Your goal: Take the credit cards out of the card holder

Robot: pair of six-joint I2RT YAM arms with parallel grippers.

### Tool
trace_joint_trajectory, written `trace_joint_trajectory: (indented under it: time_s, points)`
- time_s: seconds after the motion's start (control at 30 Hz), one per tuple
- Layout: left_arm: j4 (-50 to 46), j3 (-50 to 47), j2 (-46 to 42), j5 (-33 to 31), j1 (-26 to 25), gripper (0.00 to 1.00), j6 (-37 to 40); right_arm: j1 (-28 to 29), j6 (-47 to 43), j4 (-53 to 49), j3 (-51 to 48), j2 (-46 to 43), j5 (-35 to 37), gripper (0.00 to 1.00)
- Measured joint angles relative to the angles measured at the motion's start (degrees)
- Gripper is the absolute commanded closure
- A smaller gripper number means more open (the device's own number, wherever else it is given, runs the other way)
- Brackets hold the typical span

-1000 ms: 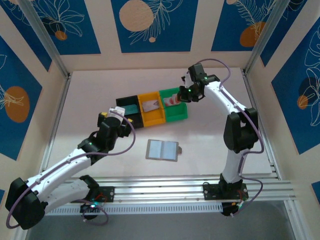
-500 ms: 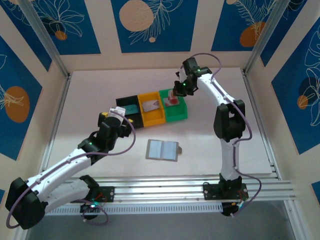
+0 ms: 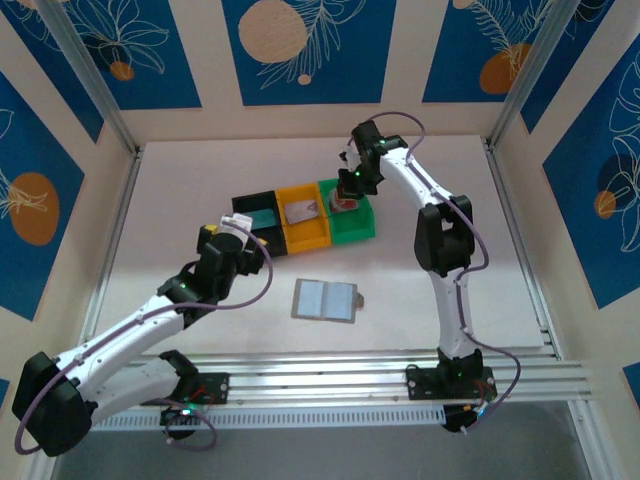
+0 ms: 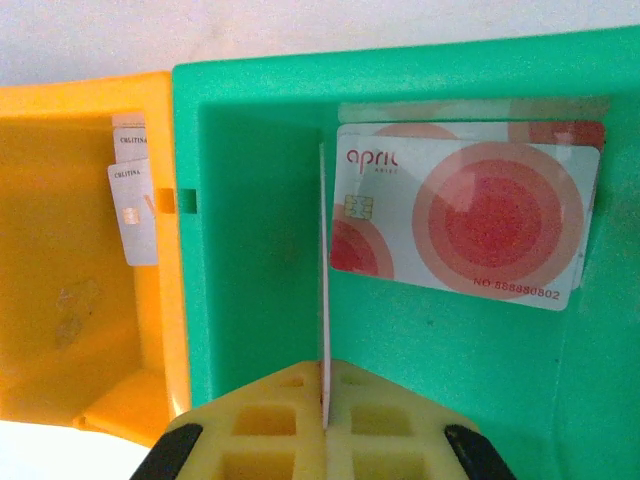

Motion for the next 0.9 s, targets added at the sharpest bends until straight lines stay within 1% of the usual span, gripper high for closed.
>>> trace_joint_trajectory:
  time_s: [0.47, 0.9]
  points:
    - [0.0, 0.0, 0.4, 0.7, 0.2, 0.0, 0.0, 0.1, -1.2, -3.5, 6.6, 4.6, 0.0, 1.0]
    - [0.2, 0.0, 1.0, 1.1, 0.5, 0.0, 0.0, 0.6, -1.6, -5.1, 8.6, 6.4, 0.3, 0.99]
